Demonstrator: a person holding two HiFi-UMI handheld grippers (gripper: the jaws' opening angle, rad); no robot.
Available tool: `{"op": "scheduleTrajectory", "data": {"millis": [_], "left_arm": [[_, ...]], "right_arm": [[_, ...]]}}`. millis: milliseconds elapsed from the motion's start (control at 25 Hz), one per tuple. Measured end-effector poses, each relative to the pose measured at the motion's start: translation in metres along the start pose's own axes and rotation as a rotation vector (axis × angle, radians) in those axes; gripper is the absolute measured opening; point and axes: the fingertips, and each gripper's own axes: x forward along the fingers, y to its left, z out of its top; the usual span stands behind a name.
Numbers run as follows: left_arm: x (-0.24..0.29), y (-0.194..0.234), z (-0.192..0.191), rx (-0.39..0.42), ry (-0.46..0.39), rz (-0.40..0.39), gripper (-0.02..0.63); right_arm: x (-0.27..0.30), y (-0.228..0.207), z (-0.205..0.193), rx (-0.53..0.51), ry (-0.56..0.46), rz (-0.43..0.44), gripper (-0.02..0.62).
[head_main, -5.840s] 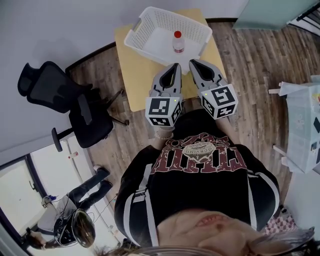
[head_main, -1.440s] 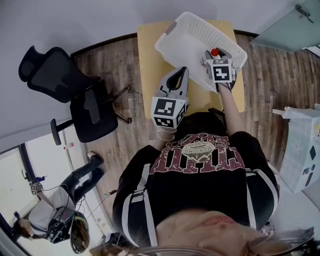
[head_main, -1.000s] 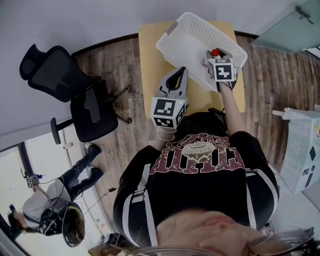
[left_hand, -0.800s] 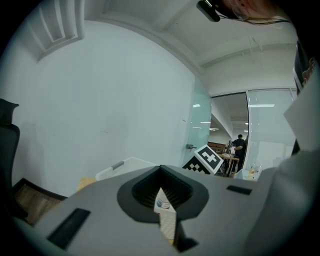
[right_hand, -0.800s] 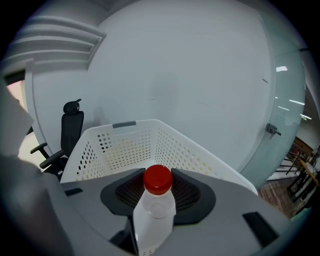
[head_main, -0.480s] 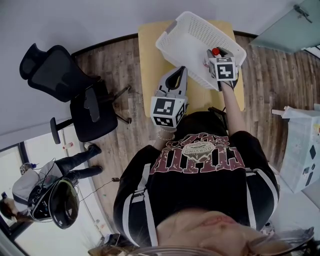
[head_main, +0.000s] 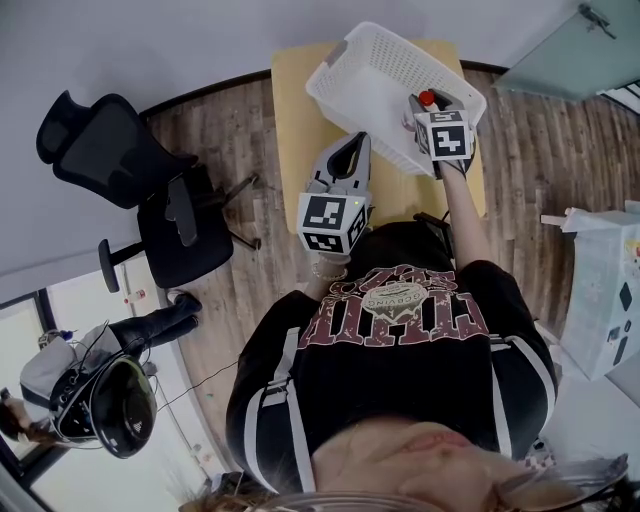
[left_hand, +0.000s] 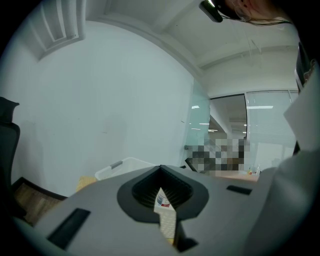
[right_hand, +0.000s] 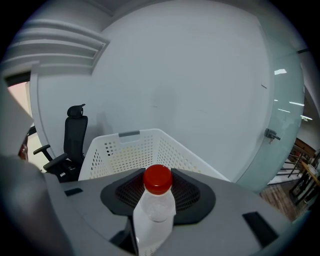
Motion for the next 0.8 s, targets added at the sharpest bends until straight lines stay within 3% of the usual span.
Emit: {"op": "scheduleTrajectory", "data": {"millis": [800], "left_arm": [[-0.008, -0.009, 0.002, 0.008, -0.011, -0.002, 0.046]], "right_arm": [[-0.049, 0.005, 0.055, -0.04, -0.115, 0.029, 0.17]]}}
